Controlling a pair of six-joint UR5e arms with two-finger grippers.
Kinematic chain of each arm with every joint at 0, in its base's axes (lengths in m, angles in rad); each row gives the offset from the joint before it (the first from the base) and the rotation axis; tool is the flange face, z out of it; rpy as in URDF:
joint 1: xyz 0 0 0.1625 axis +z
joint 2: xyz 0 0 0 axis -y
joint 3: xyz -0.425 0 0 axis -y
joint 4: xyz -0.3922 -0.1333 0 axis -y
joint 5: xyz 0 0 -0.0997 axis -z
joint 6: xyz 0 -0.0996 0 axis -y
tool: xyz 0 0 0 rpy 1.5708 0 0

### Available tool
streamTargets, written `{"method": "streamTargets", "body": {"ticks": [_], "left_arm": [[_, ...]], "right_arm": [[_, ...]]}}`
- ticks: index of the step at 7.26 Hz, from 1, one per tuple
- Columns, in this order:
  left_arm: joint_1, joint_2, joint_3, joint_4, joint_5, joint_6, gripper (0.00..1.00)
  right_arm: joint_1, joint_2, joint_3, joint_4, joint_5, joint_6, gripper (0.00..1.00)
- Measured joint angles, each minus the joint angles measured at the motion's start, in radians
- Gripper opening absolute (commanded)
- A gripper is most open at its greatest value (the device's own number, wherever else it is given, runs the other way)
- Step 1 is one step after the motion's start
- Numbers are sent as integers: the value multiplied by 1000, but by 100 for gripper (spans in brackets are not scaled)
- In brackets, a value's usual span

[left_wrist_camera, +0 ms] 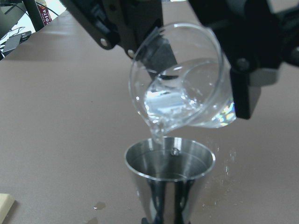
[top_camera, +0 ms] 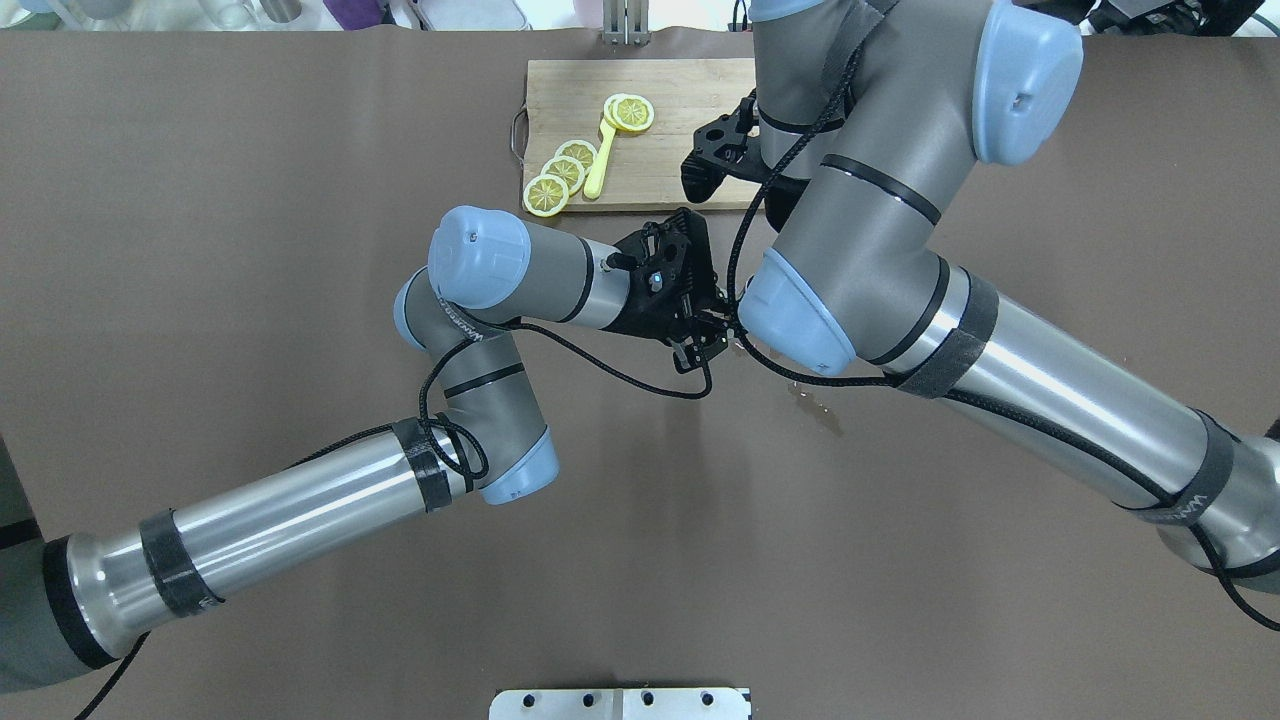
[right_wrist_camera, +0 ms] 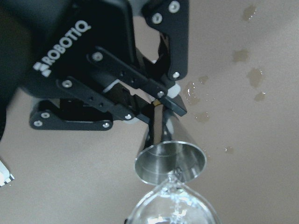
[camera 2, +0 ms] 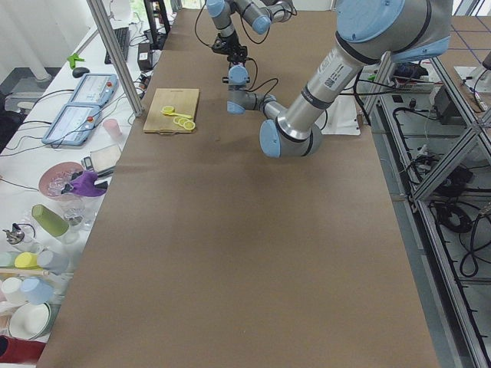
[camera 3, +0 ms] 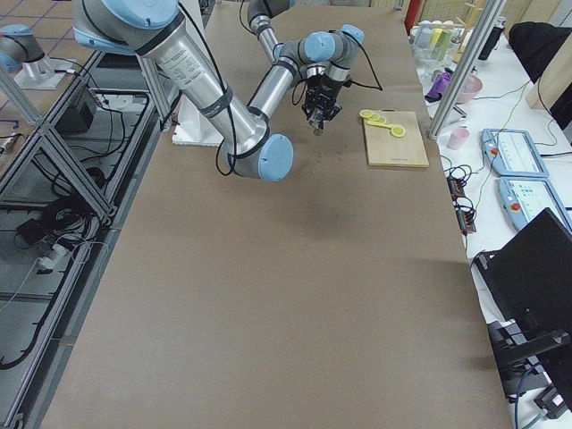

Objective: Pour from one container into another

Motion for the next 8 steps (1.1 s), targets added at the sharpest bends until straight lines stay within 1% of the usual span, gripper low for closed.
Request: {"method": "streamTargets", "body": {"ticks": [2, 4, 7, 8], "left_arm": [[-1, 0, 0, 0, 0, -1, 0], [-1, 0, -1, -1, 0, -4, 0], [-1, 0, -1, -2, 0, -6, 0], [-1, 0, -1, -2, 0, -6, 0]], "right_arm": [[0, 28, -27, -31, -2, -34, 0], [2, 32, -24, -44, -2, -52, 0], [8, -19, 65, -39, -3, -52, 0], [15, -29, 79, -22, -4, -52, 0]]}}
